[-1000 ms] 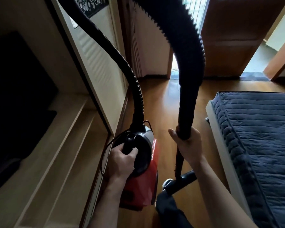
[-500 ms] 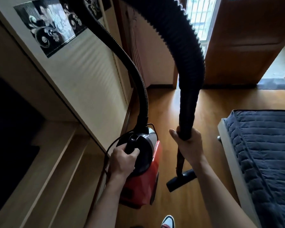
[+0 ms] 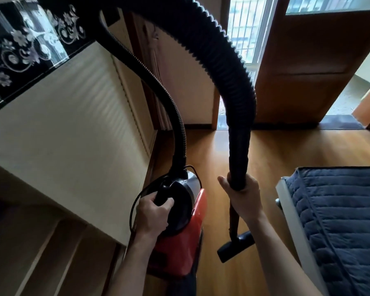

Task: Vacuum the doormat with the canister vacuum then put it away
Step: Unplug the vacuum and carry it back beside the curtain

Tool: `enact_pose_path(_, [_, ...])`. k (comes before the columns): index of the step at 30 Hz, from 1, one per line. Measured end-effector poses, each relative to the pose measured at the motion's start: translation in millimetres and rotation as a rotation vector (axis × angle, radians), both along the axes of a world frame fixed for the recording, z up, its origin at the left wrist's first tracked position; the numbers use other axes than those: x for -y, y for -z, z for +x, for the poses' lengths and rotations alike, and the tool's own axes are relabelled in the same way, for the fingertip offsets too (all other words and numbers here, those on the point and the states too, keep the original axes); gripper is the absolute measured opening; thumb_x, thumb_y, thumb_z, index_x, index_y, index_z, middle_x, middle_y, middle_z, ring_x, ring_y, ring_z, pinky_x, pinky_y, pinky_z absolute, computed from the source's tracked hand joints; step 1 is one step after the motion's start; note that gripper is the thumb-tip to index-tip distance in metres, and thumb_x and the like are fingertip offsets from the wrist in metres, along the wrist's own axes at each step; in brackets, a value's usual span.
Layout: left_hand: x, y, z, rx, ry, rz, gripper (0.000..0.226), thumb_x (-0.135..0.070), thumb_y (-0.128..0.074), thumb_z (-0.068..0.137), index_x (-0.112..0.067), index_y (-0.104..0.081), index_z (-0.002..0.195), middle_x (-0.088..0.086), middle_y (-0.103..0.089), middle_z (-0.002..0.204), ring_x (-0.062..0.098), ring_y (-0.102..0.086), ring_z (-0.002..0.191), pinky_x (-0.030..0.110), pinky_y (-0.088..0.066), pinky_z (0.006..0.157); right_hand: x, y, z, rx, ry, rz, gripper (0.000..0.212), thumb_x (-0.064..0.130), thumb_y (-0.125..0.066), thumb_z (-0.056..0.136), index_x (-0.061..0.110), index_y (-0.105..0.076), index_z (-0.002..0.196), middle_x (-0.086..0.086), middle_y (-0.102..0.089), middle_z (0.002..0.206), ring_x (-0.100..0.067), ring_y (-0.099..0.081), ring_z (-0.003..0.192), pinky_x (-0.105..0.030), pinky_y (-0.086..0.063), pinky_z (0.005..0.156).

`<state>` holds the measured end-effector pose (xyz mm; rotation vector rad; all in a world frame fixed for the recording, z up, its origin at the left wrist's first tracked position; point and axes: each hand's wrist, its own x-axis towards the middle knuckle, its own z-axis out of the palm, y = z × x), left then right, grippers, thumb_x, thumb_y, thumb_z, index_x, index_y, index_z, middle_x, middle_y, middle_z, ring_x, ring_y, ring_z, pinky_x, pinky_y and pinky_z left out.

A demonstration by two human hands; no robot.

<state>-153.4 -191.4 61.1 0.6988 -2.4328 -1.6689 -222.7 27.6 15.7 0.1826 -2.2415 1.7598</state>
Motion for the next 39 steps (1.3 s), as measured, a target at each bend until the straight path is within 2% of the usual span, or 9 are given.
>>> enact_pose_path(5, [25, 9, -105, 0.016, 0.068, -0.029, 0.031, -0.014, -0.069, 0.086, -0.018, -0.06, 0.056, -0.007, -0.052, 0.04, 0.014, -0.051, 0.037, 0.025, -0.039, 0.039, 19, -2, -101, -0.03, 0.06, 0.037, 0.037, 0.028, -0.076, 0.086, 0.007, -0.052, 0.067, -0.011, -0.052, 0.056, -0.031, -0.052, 0.049, -0.054, -0.048, 0.049])
enact_pose_path(9, [47, 6, -190, 0.018, 0.14, -0.025, 0.033, -0.012, -0.068, 0.086, -0.02, -0.059, 0.055, -0.009, -0.053, 0.039, 0.01, -0.051, 0.036, 0.023, -0.039, 0.039, 41, -12, -182, -0.043, 0.087, 0.064, 0.047, 0.046, -0.072, 0.085, 0.006, -0.053, 0.07, -0.011, -0.052, 0.058, -0.033, -0.053, 0.052, -0.053, -0.049, 0.05])
enact_pose_path(15, [75, 0, -291, -0.022, 0.194, -0.048, 0.033, -0.014, -0.068, 0.085, -0.018, -0.058, 0.054, -0.003, -0.056, 0.046, 0.019, -0.056, 0.043, 0.04, -0.051, 0.046, 71, -33, -278, -0.063, 0.138, 0.081, 0.03, 0.014, -0.076, 0.087, 0.009, -0.053, 0.069, -0.004, -0.054, 0.059, -0.025, -0.055, 0.053, -0.043, -0.05, 0.052])
enact_pose_path(19, [88, 2, -346, -0.069, 0.198, -0.089, 0.033, -0.011, -0.069, 0.084, -0.02, -0.058, 0.053, -0.009, -0.059, 0.051, 0.009, -0.059, 0.051, 0.016, -0.044, 0.043, 86, -38, -328, -0.012, 0.147, 0.034, 0.032, 0.015, -0.078, 0.087, 0.01, -0.053, 0.067, -0.002, -0.053, 0.058, -0.028, -0.053, 0.052, -0.046, -0.047, 0.053])
enact_pose_path(23, [95, 7, -390, -0.064, 0.192, -0.076, 0.028, -0.01, -0.068, 0.084, -0.02, -0.062, 0.059, -0.011, -0.063, 0.056, 0.004, -0.062, 0.059, 0.011, -0.045, 0.046, 94, -35, -376, -0.015, 0.133, 0.072, 0.03, 0.017, -0.078, 0.086, 0.008, -0.056, 0.069, -0.002, -0.057, 0.06, -0.026, -0.058, 0.056, -0.047, -0.052, 0.055])
enact_pose_path(27, [100, 16, -444, -0.056, 0.127, -0.074, 0.027, -0.01, -0.069, 0.084, -0.012, -0.063, 0.058, 0.004, -0.06, 0.052, 0.013, -0.058, 0.045, 0.021, -0.044, 0.04, 94, -22, -432, -0.014, 0.144, 0.073, 0.028, 0.023, -0.078, 0.086, 0.01, -0.057, 0.072, -0.005, -0.059, 0.063, -0.03, -0.06, 0.058, -0.053, -0.053, 0.057])
enact_pose_path(29, [100, 19, -474, -0.041, 0.108, -0.073, 0.027, -0.012, -0.069, 0.084, -0.012, -0.064, 0.058, 0.005, -0.059, 0.05, 0.015, -0.056, 0.041, 0.026, -0.044, 0.039, 92, -18, -462, -0.021, 0.15, 0.098, 0.028, 0.021, -0.078, 0.086, 0.01, -0.057, 0.072, -0.004, -0.058, 0.062, -0.023, -0.059, 0.057, -0.046, -0.054, 0.055])
enact_pose_path(34, [92, 25, -567, 0.009, 0.083, -0.076, 0.027, -0.012, -0.068, 0.084, -0.009, -0.063, 0.058, 0.001, -0.053, 0.043, 0.016, -0.05, 0.037, 0.031, -0.041, 0.039, 87, -15, -559, -0.013, 0.151, 0.104, 0.028, 0.013, -0.079, 0.084, 0.02, -0.055, 0.071, 0.006, -0.056, 0.06, -0.006, -0.058, 0.058, -0.01, -0.045, 0.054])
enact_pose_path(39, [72, 28, -667, 0.059, 0.033, -0.084, 0.019, -0.014, -0.068, 0.082, -0.007, -0.066, 0.064, 0.011, -0.06, 0.052, 0.034, -0.059, 0.048, 0.04, -0.047, 0.044, 71, -13, -666, 0.032, 0.109, 0.066, 0.027, 0.012, -0.08, 0.082, 0.017, -0.057, 0.07, 0.003, -0.057, 0.059, -0.007, -0.054, 0.056, -0.01, -0.04, 0.05])
